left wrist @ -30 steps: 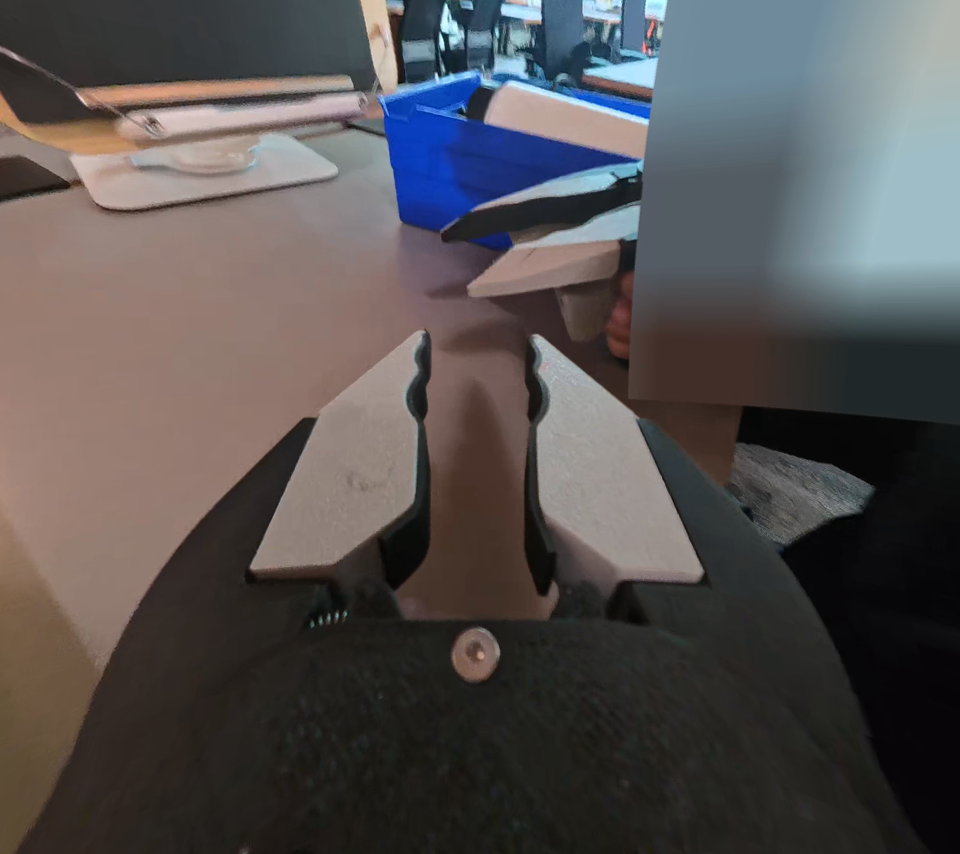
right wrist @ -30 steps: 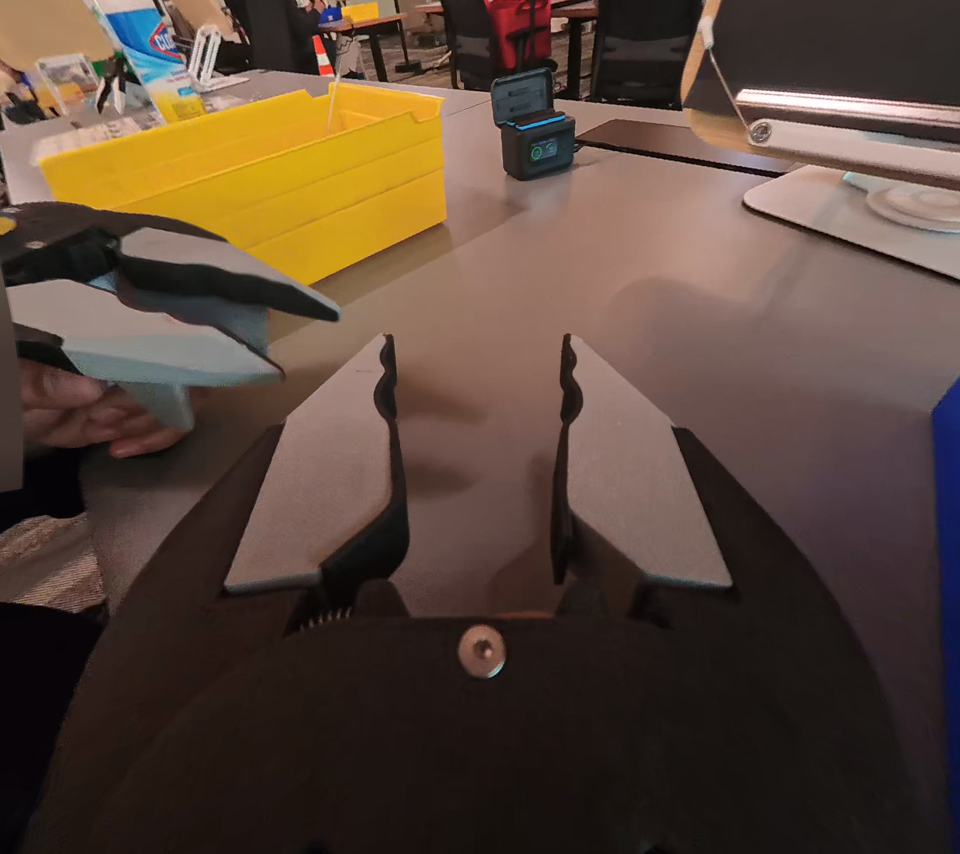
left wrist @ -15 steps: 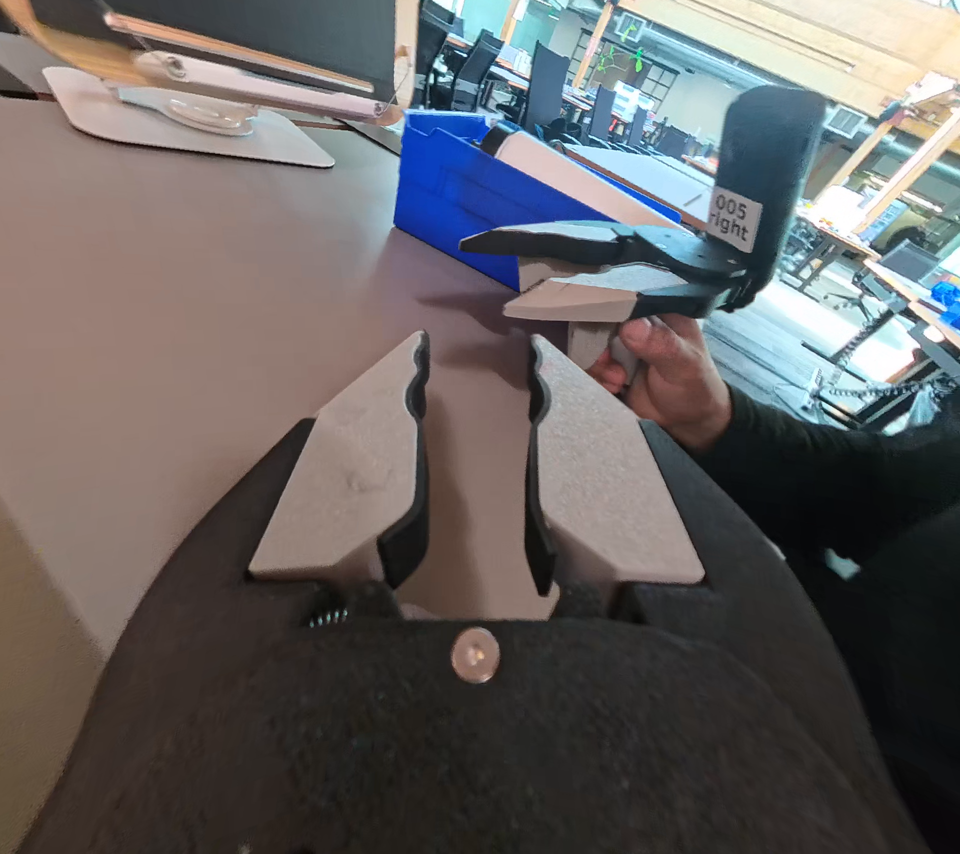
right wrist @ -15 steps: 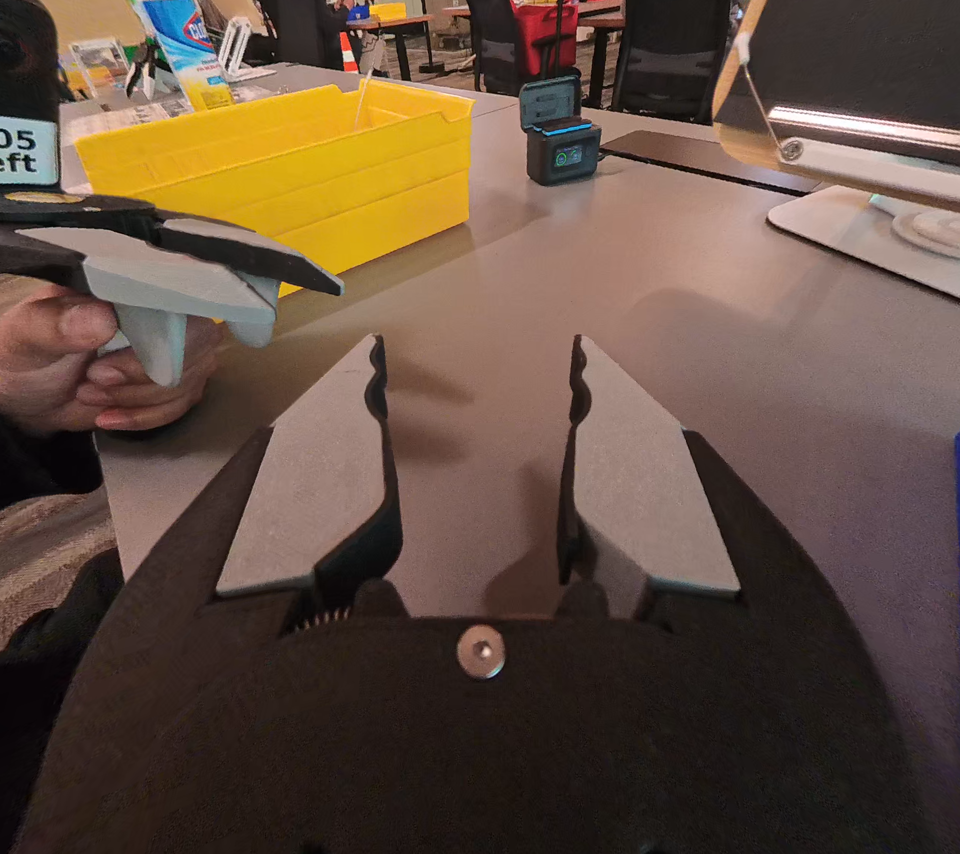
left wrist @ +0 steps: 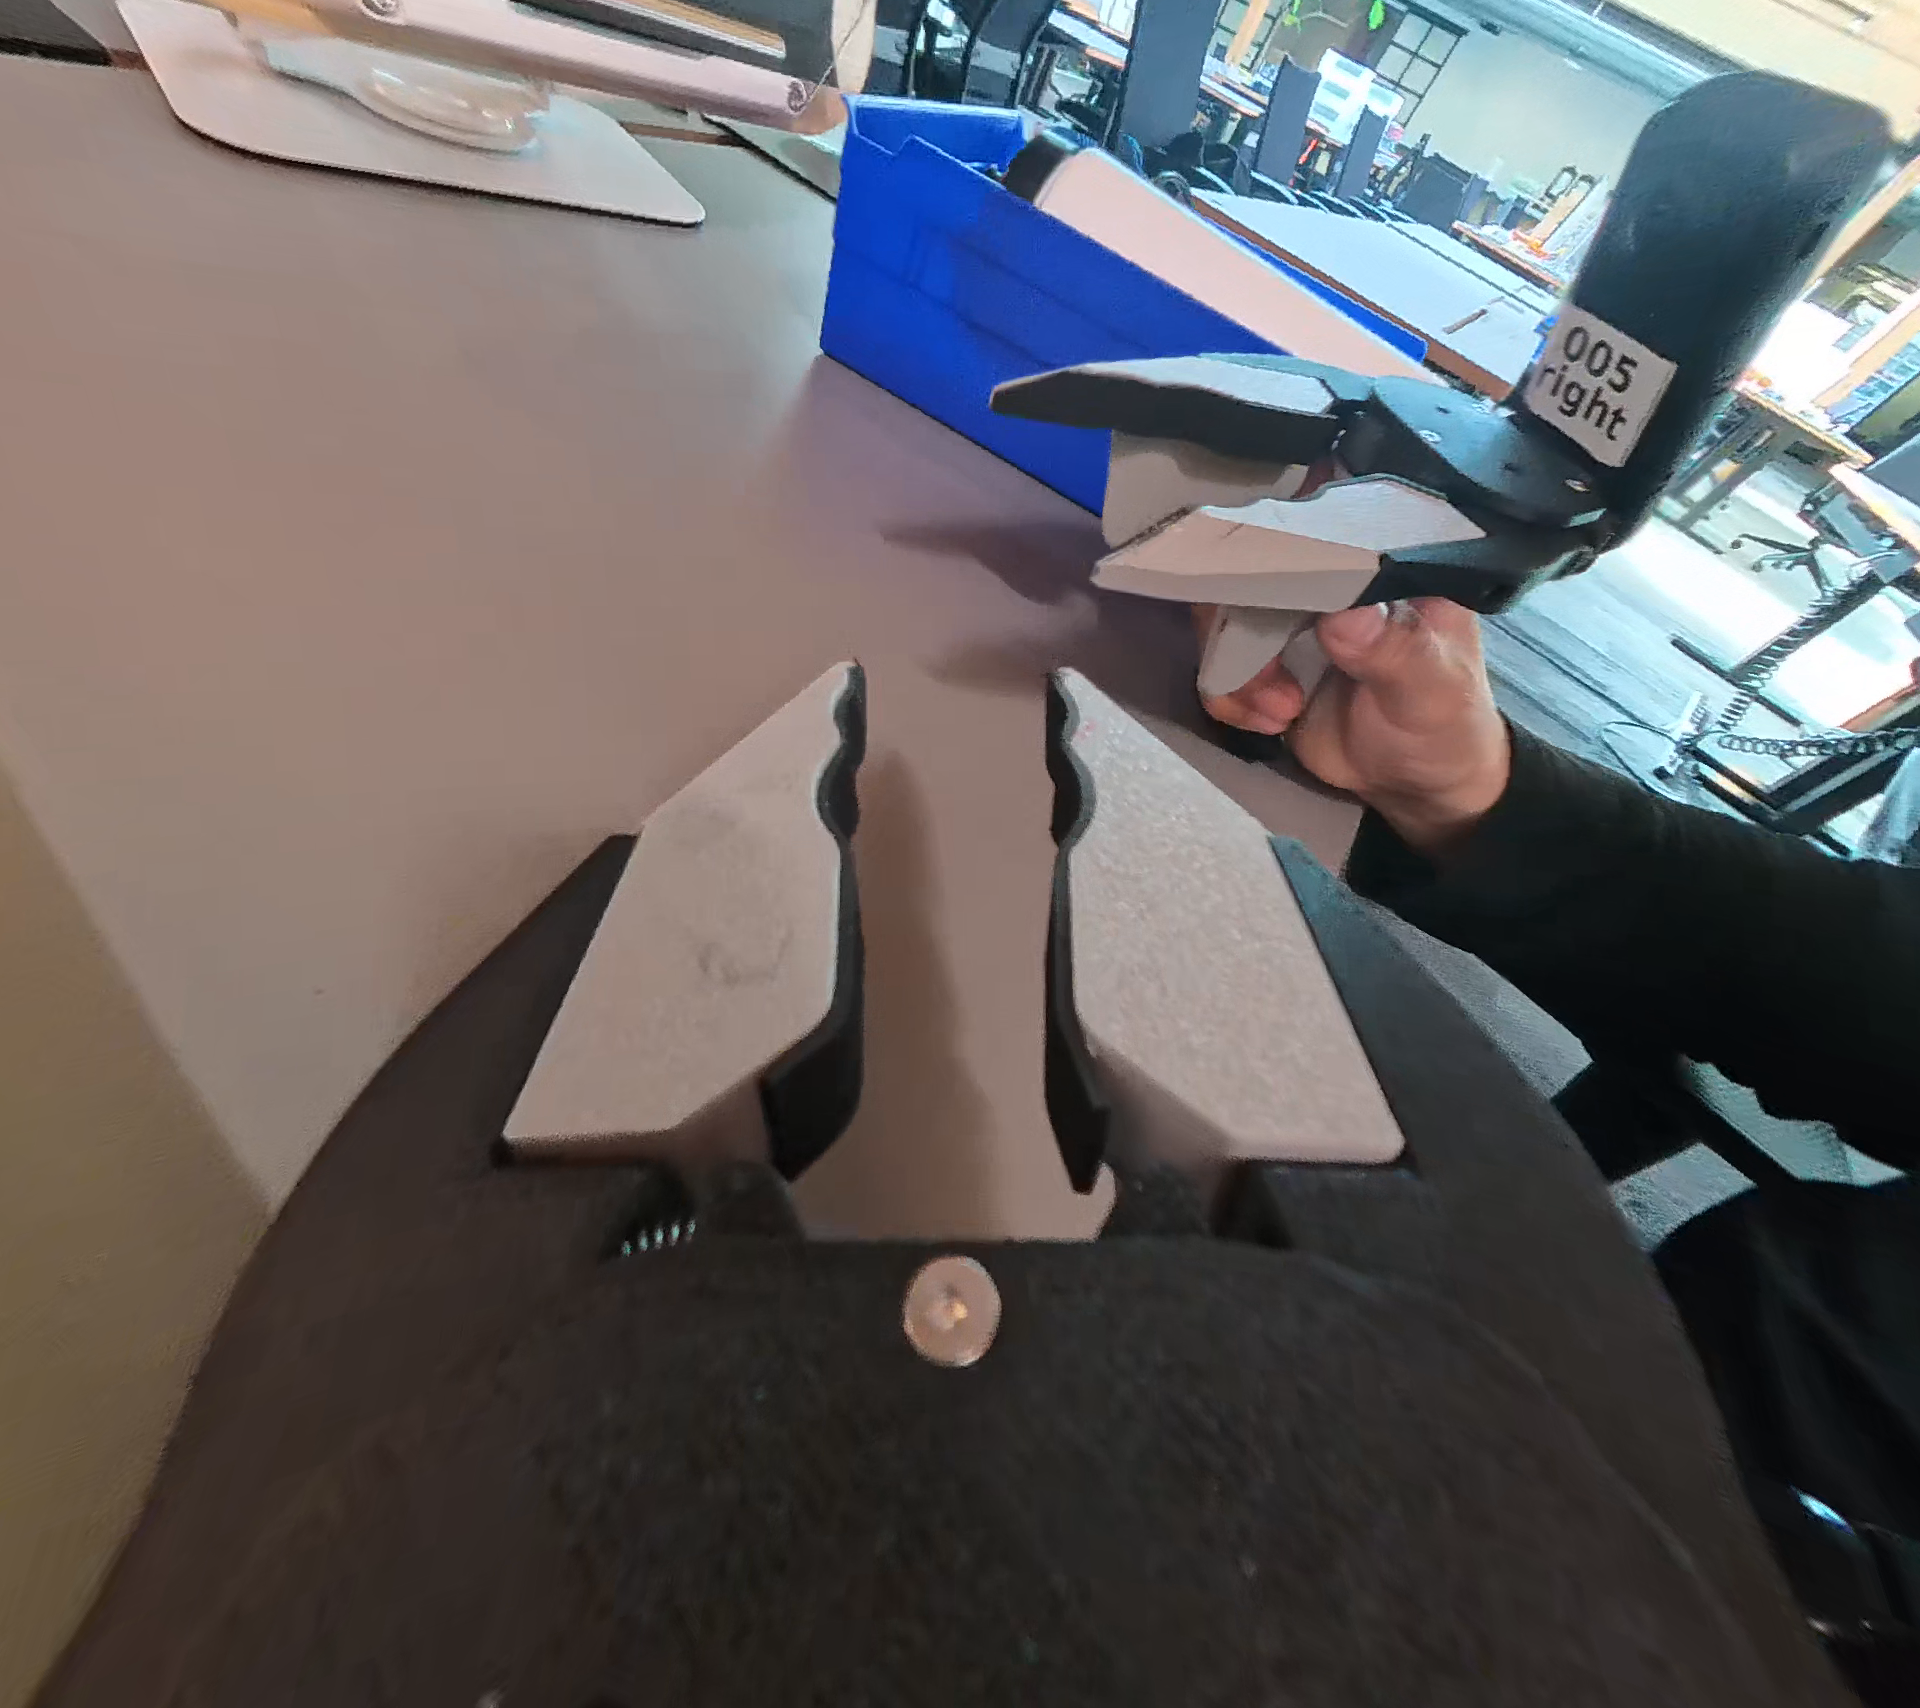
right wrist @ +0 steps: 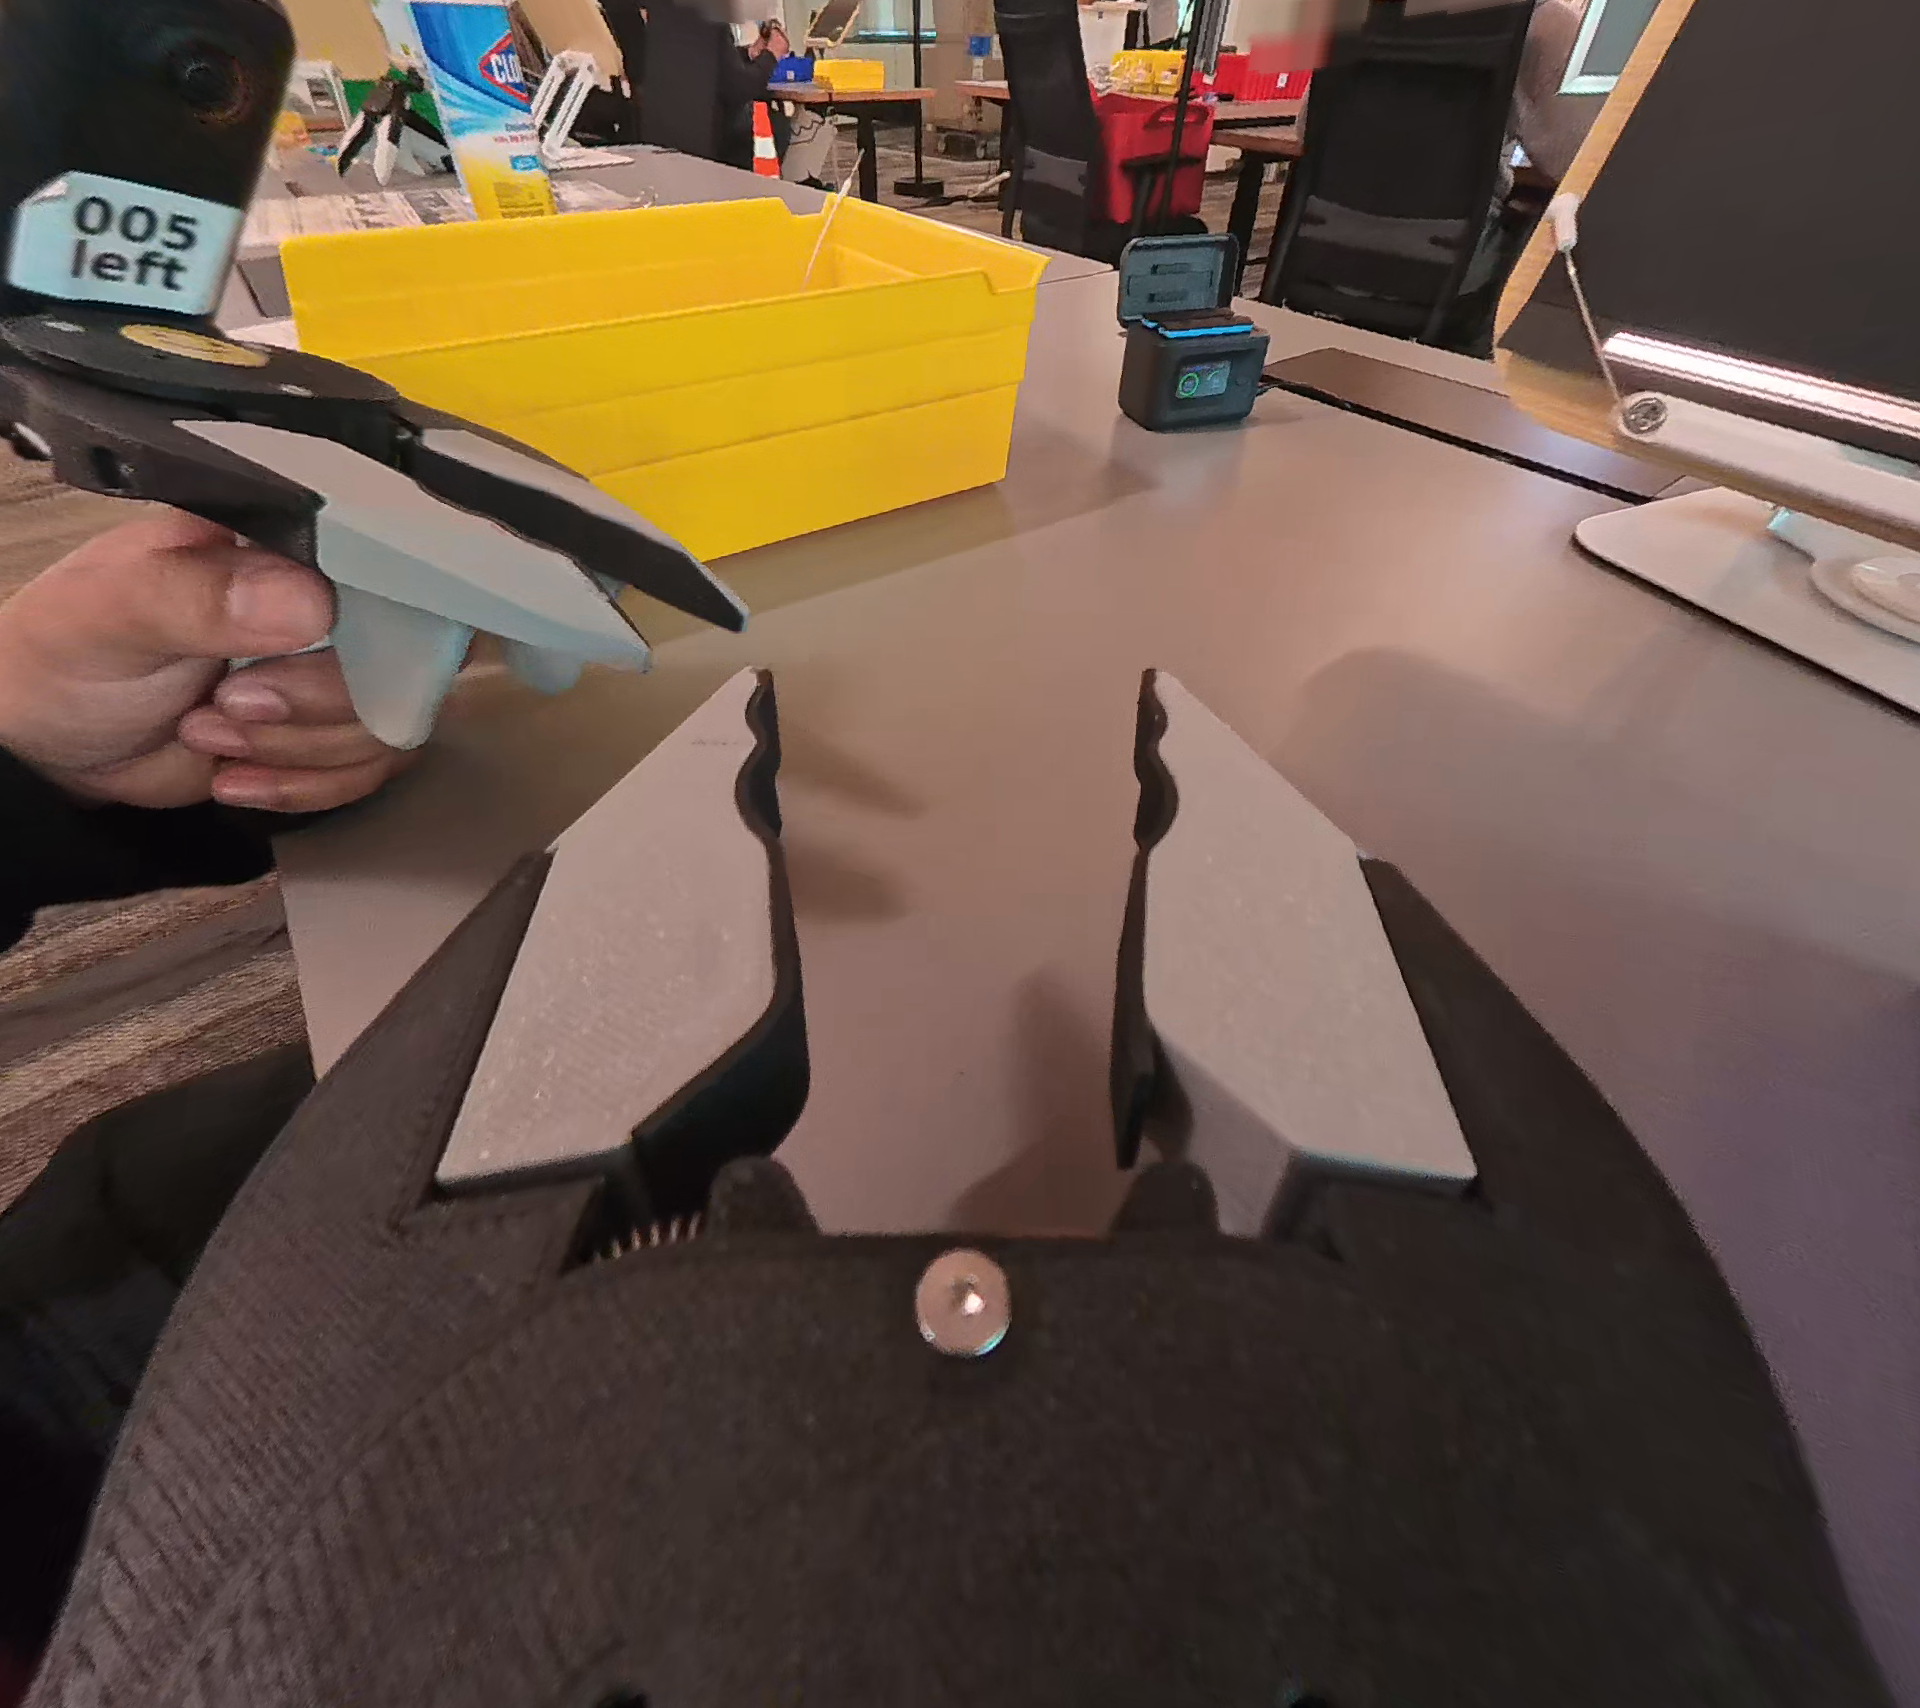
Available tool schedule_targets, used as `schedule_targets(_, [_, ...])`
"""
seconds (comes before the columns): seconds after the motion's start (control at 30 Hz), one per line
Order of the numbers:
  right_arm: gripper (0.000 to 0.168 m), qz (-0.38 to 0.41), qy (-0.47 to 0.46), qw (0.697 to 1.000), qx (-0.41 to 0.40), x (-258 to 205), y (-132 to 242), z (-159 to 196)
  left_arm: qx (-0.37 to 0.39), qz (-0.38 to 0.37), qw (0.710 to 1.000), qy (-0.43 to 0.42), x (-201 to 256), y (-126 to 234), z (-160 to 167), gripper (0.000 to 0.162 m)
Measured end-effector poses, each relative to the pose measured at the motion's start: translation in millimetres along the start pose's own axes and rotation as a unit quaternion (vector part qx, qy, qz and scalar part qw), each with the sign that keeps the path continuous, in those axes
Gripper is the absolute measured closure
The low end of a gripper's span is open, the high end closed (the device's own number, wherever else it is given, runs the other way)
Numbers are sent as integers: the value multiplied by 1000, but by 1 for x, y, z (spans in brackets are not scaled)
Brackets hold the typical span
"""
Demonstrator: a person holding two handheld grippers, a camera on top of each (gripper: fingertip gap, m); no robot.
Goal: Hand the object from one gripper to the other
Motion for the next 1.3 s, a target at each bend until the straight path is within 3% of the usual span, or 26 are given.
schedule_targets(0.23, [102,-17,-33,999,-9,1,-3,3,-12,25,998,-57,11,-8,3,136])
schedule_targets(0.73, [98,-7,-18,999,-30,1,-6,8,-5,31,998,-53,11,-10,1,136])
schedule_targets(1.0, [91,-10,-6,999,-44,-1,-7,12,-12,19,998,-58,10,-10,3,131])
schedule_targets(1.1, [92,-10,0,999,-41,-2,-7,11,-67,35,993,-88,14,-7,16,113])
schedule_targets(1.17, [92,-10,3,999,-44,-3,-7,12,-79,9,989,-123,9,2,0,106])
schedule_targets(1.23, [93,-8,4,999,-45,-2,-7,12,-55,-2,990,-128,11,21,-41,97])
schedule_targets(1.3, [94,-9,1,999,-45,-2,-7,12,-13,-38,991,-127,-2,44,-90,101])
Point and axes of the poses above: each gripper's, where its closed fingertips meet, y back along the fingers, z out of its underside, x = y × z across the jaws, the point moved 1 cm from there along y, back along the fingers, and after that the axes turned 13 degrees about x, right-handed, at the moved point
